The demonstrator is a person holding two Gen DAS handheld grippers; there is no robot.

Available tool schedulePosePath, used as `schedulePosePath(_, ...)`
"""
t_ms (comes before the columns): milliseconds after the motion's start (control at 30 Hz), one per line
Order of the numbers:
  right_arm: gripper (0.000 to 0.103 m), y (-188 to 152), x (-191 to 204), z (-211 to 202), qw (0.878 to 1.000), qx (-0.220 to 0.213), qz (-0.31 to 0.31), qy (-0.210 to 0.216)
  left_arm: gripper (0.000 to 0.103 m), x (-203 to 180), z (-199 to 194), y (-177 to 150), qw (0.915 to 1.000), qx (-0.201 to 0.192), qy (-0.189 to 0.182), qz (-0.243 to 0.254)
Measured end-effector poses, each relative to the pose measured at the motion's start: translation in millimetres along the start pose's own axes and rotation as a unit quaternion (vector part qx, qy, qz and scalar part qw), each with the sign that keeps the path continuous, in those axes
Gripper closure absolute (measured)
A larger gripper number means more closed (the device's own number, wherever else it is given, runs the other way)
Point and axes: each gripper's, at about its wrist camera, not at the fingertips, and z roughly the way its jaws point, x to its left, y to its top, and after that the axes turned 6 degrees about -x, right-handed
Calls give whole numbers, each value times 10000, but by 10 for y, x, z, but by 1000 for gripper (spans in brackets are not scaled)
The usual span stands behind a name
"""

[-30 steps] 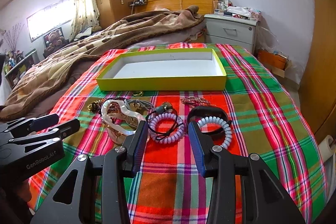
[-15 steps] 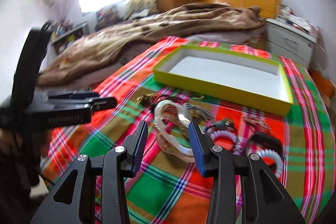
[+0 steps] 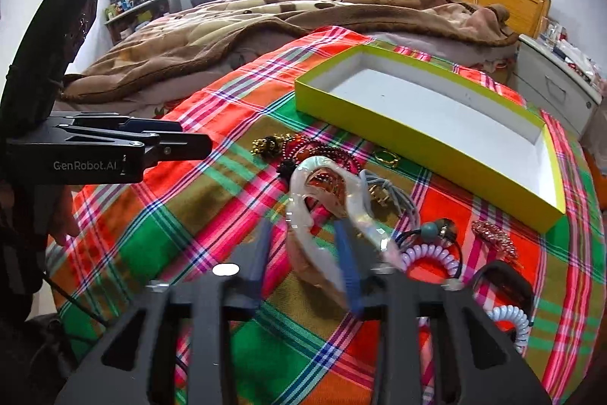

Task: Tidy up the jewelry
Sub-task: 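Grasp the clear pink hair claw clip with the right tool while the left tool grasps the gold pendant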

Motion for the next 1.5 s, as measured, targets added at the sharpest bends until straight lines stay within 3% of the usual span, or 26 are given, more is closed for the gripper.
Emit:
schedulePosePath(167,90,11,-15,-49,9999,-109,92,-10,49,10,40,17,9999,30,-159,-56)
schedulePosePath(433,91,60,-96,-228,9980,-444,445,-63,49,-77,152,95,9992,88,-361,139)
schedulePosePath(700,91,91,-234,-474,9936,-768,785,-266,49,-244,288,174,9984,148,-159,513)
schedulePosePath(1000,91,71,-323,-583,9911,-856,934,-409,49,-385,451,209,9961,279,-22,837)
schedulePosePath(1100,91,65,-336,-597,9906,-875,973,-397,56,-430,478,198,9940,279,165,1040)
schedulePosePath(1367,91,63,-395,-617,9892,-917,1068,-406,83,-430,489,230,9942,260,122,1041)
schedulePosePath(1500,91,67,-408,-618,9889,-908,1093,-435,85,-398,490,248,9950,274,42,961)
